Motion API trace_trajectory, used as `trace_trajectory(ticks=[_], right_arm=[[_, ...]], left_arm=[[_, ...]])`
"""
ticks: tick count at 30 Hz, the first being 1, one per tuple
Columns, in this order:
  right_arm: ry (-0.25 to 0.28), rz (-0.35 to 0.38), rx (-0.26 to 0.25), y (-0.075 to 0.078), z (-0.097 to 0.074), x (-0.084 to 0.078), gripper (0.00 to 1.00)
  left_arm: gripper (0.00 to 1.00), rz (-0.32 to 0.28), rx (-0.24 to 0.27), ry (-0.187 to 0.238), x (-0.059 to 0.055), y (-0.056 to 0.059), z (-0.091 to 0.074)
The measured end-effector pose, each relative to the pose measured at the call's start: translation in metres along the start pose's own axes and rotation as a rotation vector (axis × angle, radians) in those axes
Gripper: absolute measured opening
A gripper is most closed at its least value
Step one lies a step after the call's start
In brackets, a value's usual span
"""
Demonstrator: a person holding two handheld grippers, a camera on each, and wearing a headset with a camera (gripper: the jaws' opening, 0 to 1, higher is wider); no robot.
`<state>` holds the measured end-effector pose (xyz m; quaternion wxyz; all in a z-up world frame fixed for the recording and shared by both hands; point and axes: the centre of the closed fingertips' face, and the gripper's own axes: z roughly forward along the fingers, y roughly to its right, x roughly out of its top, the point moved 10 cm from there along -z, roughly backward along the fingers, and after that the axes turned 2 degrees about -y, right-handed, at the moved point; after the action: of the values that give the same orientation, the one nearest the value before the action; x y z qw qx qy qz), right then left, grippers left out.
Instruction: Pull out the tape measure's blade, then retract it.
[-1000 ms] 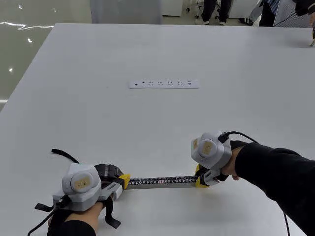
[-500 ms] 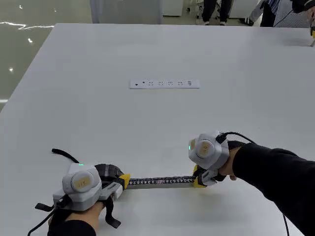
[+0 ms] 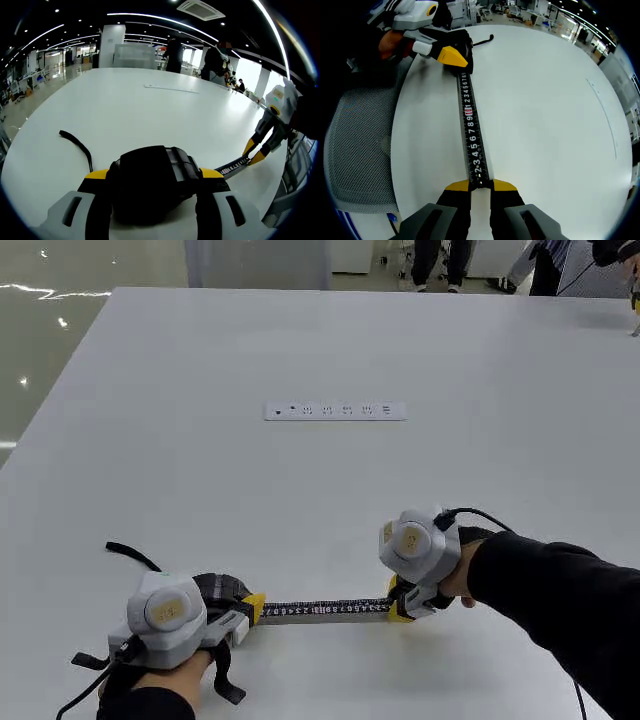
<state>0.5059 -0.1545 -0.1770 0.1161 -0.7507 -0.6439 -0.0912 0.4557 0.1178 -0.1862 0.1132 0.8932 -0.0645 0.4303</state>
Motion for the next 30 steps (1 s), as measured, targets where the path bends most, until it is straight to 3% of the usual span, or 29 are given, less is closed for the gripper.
trace_trajectory(ticks=[30], right_arm=[[-0.012,-0.013,-0.006,-0.002,0.003,0.013,0.10]], left_arm=[[0.64,0.000,-0.005,-0.003,0.000,0.000,0.000]])
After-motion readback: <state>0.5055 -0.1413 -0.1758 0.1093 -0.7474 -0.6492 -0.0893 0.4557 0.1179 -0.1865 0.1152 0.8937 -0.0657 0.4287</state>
